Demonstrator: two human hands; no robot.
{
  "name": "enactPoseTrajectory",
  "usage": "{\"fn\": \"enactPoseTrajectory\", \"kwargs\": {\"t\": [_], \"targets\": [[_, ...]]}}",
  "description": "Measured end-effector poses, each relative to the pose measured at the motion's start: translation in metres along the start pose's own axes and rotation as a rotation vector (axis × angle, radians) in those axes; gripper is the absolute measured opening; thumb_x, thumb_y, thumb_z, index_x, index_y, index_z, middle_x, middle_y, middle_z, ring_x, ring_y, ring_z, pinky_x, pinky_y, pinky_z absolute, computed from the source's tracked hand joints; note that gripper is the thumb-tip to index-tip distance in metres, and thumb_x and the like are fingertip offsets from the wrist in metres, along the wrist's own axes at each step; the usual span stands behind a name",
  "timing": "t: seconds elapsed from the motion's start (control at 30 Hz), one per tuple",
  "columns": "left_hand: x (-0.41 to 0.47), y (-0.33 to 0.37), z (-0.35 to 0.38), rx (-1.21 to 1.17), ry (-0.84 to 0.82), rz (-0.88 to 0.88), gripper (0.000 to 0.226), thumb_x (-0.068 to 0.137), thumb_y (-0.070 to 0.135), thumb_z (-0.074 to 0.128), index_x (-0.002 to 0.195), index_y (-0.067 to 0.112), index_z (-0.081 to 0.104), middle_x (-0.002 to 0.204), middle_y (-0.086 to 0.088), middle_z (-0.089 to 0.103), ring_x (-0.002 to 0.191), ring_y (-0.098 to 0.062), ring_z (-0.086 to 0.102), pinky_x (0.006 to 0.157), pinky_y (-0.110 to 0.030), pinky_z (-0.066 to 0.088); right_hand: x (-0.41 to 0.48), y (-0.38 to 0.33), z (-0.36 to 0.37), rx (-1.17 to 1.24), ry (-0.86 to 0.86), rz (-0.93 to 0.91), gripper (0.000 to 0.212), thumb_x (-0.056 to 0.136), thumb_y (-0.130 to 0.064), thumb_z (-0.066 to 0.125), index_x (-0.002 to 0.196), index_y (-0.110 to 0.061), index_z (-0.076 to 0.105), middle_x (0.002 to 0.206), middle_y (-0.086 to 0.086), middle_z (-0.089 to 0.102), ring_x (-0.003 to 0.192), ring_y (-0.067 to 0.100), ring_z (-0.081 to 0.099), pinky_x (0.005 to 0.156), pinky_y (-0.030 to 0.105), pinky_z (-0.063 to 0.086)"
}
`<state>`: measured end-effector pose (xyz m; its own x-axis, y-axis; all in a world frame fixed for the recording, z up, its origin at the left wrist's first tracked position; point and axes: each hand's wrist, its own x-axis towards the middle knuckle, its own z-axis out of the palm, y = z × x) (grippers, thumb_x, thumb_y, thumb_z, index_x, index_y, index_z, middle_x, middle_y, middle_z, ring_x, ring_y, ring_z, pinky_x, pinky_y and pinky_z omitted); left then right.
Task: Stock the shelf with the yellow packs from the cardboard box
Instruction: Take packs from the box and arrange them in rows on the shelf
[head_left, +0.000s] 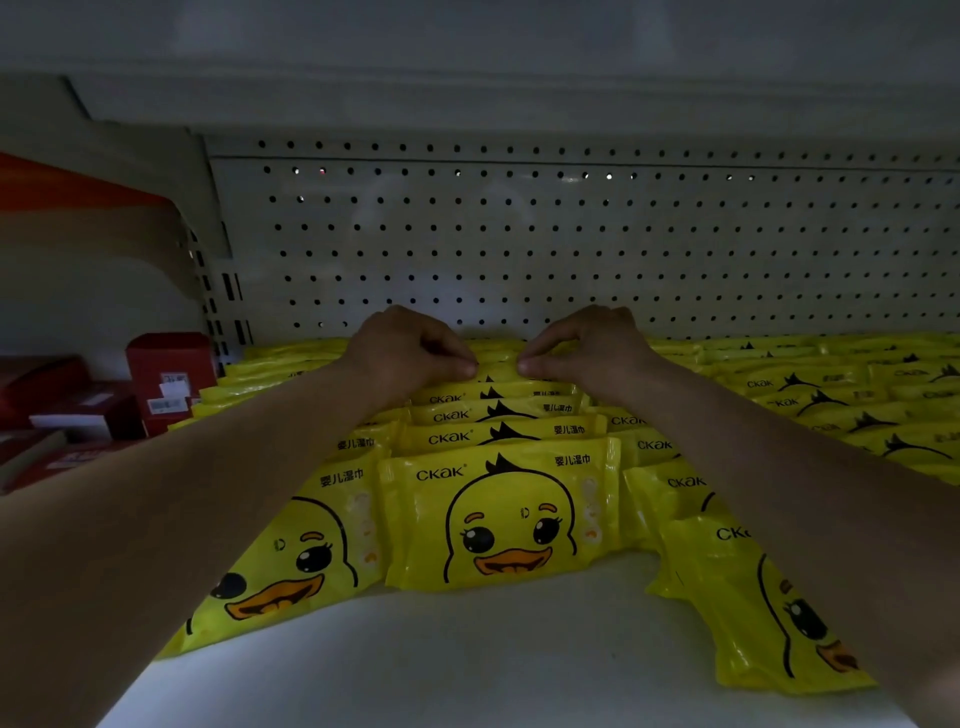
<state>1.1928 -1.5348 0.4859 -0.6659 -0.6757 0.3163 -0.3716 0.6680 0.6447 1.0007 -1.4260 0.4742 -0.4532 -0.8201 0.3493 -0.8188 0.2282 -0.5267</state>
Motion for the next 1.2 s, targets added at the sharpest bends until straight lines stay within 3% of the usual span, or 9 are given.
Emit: {"fn": "enactPoseTrajectory", "kwargs": {"t": [0.2, 0.37, 0.53, 0.67, 0.77, 0.9, 1.03, 1.13, 1.2], "targets": [[0.002, 0.001, 0.001, 0.107, 0.017, 0.005, 0.014, 0.079, 0.030, 0.078, 0.092, 0.024, 0.078, 0.094, 0.010, 0.069, 0.093, -0.005, 0.060, 0.091, -0.027, 0.047, 0.002, -0.001, 0.003, -0.073, -0.009, -0.019, 0.025, 0.075, -0.055, 0.075, 0.090, -0.035, 0.076, 0.116, -0.002, 0.065, 0.127, 0.025, 0.034, 0.101, 0.036, 0.037], [0.008, -0.002, 0.000, 0.297, -0.057, 0.037, 0.016, 0.086, 0.037, 0.070, 0.096, 0.026, 0.076, 0.112, 0.005, 0.070, 0.108, -0.015, 0.060, 0.102, -0.041, 0.045, 0.003, -0.001, 0.003, -0.137, -0.040, -0.068, 0.024, 0.083, -0.055, 0.069, 0.070, -0.035, 0.065, 0.107, 0.006, 0.065, 0.122, 0.023, 0.038, 0.098, 0.038, 0.041], [0.010, -0.003, -0.005, 0.158, -0.050, 0.011, 0.017, 0.085, 0.037, 0.071, 0.098, 0.025, 0.074, 0.108, 0.007, 0.068, 0.100, -0.009, 0.058, 0.089, -0.027, 0.042, 0.004, 0.003, 0.004, -0.018, -0.015, -0.062, 0.021, 0.077, -0.057, 0.072, 0.081, -0.036, 0.075, 0.106, -0.003, 0.071, 0.119, 0.024, 0.052, 0.101, 0.043, 0.045], [0.014, -0.007, -0.008, -0.078, 0.015, -0.016, 0.022, 0.082, 0.033, 0.075, 0.103, 0.026, 0.075, 0.114, 0.007, 0.068, 0.105, -0.010, 0.059, 0.088, -0.025, 0.039, 0.007, 0.002, 0.000, 0.061, 0.047, -0.035, 0.019, 0.068, -0.060, 0.074, 0.082, -0.046, 0.074, 0.102, -0.017, 0.071, 0.117, 0.019, 0.056, 0.107, 0.043, 0.040], [0.018, -0.008, -0.004, -0.048, 0.024, -0.059, 0.020, 0.079, 0.033, 0.078, 0.098, 0.028, 0.077, 0.113, 0.009, 0.068, 0.099, -0.008, 0.058, 0.090, -0.027, 0.042, 0.013, -0.003, 0.003, 0.045, 0.038, -0.009, 0.009, 0.066, -0.059, 0.077, 0.068, -0.055, 0.069, 0.100, -0.018, 0.071, 0.117, 0.018, 0.056, 0.108, 0.041, 0.039], [0.023, -0.011, -0.001, 0.008, 0.021, -0.073, 0.017, 0.075, 0.035, 0.080, 0.091, 0.030, 0.077, 0.108, 0.012, 0.070, 0.102, -0.008, 0.058, 0.095, -0.029, 0.043, 0.016, -0.011, 0.009, 0.041, 0.001, 0.015, 0.018, 0.054, -0.068, 0.073, 0.066, -0.070, 0.060, 0.102, -0.018, 0.068, 0.120, 0.022, 0.053, 0.105, 0.041, 0.043], [0.026, -0.015, 0.001, 0.067, 0.035, -0.062, 0.017, 0.073, 0.039, 0.081, 0.088, 0.032, 0.077, 0.106, 0.011, 0.069, 0.099, -0.007, 0.057, 0.094, -0.027, 0.043, 0.019, -0.011, 0.013, -0.027, -0.004, 0.029, 0.014, 0.053, -0.072, 0.072, 0.060, -0.069, 0.060, 0.101, -0.016, 0.070, 0.118, 0.022, 0.053, 0.104, 0.040, 0.043], [0.029, -0.019, 0.002, 0.128, 0.053, -0.057, 0.015, 0.070, 0.043, 0.082, 0.081, 0.035, 0.077, 0.101, 0.011, 0.072, 0.104, -0.011, 0.061, 0.100, -0.038, 0.048, 0.021, -0.010, 0.015, -0.093, 0.020, 0.039, 0.021, 0.066, -0.066, 0.076, 0.058, -0.050, 0.066, 0.102, -0.011, 0.071, 0.121, 0.023, 0.050, 0.106, 0.040, 0.039], [0.031, -0.021, 0.003, 0.148, 0.063, -0.045, 0.012, 0.071, 0.044, 0.081, 0.079, 0.036, 0.076, 0.098, 0.010, 0.072, 0.105, -0.013, 0.061, 0.100, -0.041, 0.048, 0.020, -0.012, 0.016, -0.138, 0.012, 0.046, 0.020, 0.073, -0.064, 0.073, 0.067, -0.045, 0.068, 0.110, -0.006, 0.069, 0.126, 0.025, 0.045, 0.109, 0.041, 0.035]]}}
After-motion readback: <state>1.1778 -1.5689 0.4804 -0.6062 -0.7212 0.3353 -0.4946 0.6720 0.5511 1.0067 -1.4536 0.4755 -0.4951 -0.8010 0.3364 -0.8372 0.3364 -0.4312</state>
